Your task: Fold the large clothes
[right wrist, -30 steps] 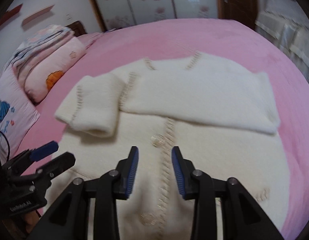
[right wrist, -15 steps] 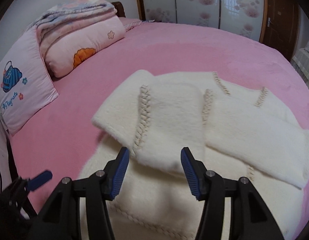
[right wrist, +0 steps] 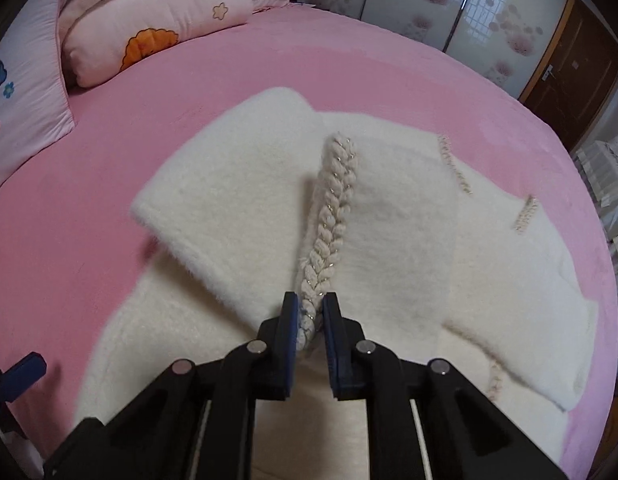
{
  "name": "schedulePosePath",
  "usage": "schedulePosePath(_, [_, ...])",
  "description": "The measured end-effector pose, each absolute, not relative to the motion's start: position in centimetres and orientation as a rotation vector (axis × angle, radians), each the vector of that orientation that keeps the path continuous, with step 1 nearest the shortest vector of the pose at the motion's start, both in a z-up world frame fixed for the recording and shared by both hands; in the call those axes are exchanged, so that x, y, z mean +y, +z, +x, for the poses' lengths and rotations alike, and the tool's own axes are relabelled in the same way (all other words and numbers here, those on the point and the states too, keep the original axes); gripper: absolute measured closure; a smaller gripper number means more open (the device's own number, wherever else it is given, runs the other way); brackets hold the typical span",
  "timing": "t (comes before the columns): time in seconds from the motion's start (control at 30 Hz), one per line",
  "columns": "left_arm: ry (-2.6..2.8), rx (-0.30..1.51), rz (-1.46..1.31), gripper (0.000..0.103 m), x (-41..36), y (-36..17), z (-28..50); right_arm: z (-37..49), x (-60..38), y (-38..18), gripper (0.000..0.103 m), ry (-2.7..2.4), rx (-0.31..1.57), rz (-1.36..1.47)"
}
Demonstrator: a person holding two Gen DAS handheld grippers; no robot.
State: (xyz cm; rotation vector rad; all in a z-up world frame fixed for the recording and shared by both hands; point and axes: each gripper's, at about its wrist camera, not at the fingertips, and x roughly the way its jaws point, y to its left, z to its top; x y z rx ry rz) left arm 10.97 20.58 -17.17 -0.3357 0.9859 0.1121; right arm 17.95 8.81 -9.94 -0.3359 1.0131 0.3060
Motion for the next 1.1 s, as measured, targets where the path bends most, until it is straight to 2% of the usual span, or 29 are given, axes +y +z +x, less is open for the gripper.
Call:
schedulePosePath(0.13, [0.105, 0.977, -0.315, 0.032, 19.9, -16.9, 10.9, 18.4, 4.6, -4.7, 0.095, 0.292, 0.904, -0.244])
schedulePosePath(0.17, [0.102, 0.976, -0.314, 0.032, 19.8, -16.9, 10.8, 18.7, 2.9, -3.3, 0.100, 0.271, 0.877, -0.209])
schedulePosePath(0.27, [0.089, 0.979, -0.300, 0.032, 18.9, -16.8, 10.9, 19.6, -3.7, -0.2, 0.101, 0.160, 0.820, -0.104])
schedulePosePath(0.37, [0.077, 0.989, -0.280, 0.032, 17.8, -16.9, 11.1, 20.7, -10.1, -0.7, 0.100, 0.054, 0.847, -0.041])
schedulePosePath(0.47, [0.063, 1.007, -0.267, 0.032, 16.8, -17.3, 11.5, 21.5, -14.9, -4.1, 0.098, 0.045, 0.970, 0.059])
schedulePosePath(0.5, [0.059, 1.013, -0.264, 0.032, 16.5, -17.4, 11.7, 21.7, -15.7, -5.4, 0.095, 0.059, 1.013, 0.085])
schedulePosePath(0.53, [0.056, 1.018, -0.258, 0.032, 16.1, -17.5, 11.8, 21.9, -16.2, -6.5, 0.086, 0.086, 1.050, 0.118])
schedulePosePath(0.57, [0.055, 1.023, -0.251, 0.032, 15.8, -17.6, 11.9, 22.0, -16.7, -7.5, 0.071, 0.120, 1.080, 0.162])
schedulePosePath(0.63, [0.054, 1.029, -0.238, 0.032, 15.3, -17.7, 12.1, 22.3, -17.2, -9.0, 0.052, 0.174, 1.103, 0.250])
schedulePosePath(0.67, [0.054, 1.031, -0.231, 0.032, 15.1, -17.7, 12.1, 22.5, -17.2, -9.5, 0.049, 0.188, 1.102, 0.283])
schedulePosePath(0.8, [0.062, 1.029, -0.210, 0.032, 14.7, -17.5, 12.5, 24.2, -16.8, -11.6, 0.049, 0.205, 1.111, 0.356])
schedulePosePath(0.93, [0.090, 1.020, -0.201, 0.032, 14.9, -17.4, 13.3, 26.2, -14.4, -13.6, 0.049, 0.221, 1.141, 0.300])
schedulePosePath(1.0, [0.112, 1.020, -0.201, 0.032, 15.2, -17.4, 14.1, 26.5, -12.9, -13.7, 0.052, 0.249, 1.115, 0.262])
schedulePosePath(1.03, [0.122, 1.018, -0.205, 0.032, 15.3, -17.4, 14.5, 26.5, -11.7, -13.5, 0.073, 0.283, 1.103, 0.226])
schedulePosePath(1.07, [0.132, 1.015, -0.212, 0.032, 15.6, -17.4, 15.1, 26.3, -10.4, -13.2, 0.088, 0.299, 1.098, 0.165])
schedulePosePath(1.1, [0.143, 1.014, -0.220, 0.032, 15.8, -17.3, 15.6, 26.1, -9.3, -12.7, 0.088, 0.310, 1.089, 0.111])
